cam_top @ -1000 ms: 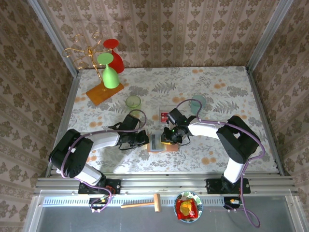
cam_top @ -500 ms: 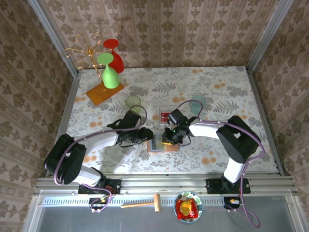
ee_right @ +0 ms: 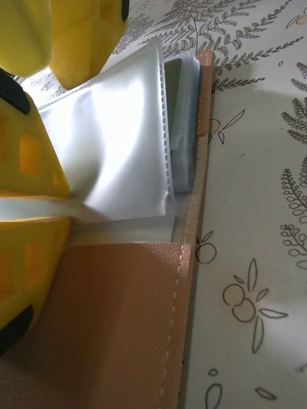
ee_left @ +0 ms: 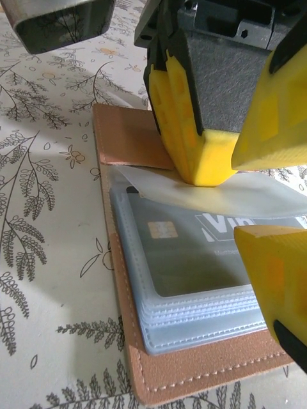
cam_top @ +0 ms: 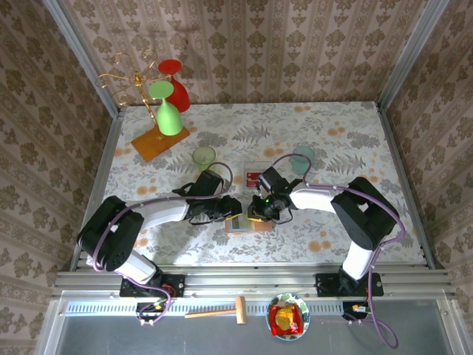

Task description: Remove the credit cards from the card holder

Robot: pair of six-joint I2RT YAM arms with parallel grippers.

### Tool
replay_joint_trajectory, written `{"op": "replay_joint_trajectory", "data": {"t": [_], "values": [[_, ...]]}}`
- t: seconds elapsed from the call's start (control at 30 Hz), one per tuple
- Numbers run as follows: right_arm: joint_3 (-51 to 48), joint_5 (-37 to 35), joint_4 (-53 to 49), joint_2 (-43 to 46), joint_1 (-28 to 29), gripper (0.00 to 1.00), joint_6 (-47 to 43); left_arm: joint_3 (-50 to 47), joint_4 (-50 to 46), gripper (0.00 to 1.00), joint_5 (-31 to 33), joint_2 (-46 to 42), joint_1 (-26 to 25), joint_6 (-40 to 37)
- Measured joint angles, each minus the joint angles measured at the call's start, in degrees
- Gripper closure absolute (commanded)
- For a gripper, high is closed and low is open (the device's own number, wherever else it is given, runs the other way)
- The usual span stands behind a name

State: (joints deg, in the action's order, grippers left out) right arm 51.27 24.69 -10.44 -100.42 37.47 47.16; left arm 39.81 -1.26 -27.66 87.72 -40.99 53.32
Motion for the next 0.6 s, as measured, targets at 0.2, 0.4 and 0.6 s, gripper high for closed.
{"op": "replay_joint_trajectory", "data": {"t": [0.2,0.4,0.6], "values": [[-0.02,0.0,0.0,0.31,0.0,0.82,0.02,-0.02,0.87,0.74,-0.7,1.2,-0.44,0.7],[-0.02,-0.02,0.0,0.83,0.0,0.8,0.46,-0.09,2.23,0.76,-1.36,1.6,-0.61,1.31],[-0.55,-0.33,-0.02,3.45,-0.15,0.77,1.09,-0.09,3.5,0.74,-1.92,1.6,-0.61,2.01]]}}
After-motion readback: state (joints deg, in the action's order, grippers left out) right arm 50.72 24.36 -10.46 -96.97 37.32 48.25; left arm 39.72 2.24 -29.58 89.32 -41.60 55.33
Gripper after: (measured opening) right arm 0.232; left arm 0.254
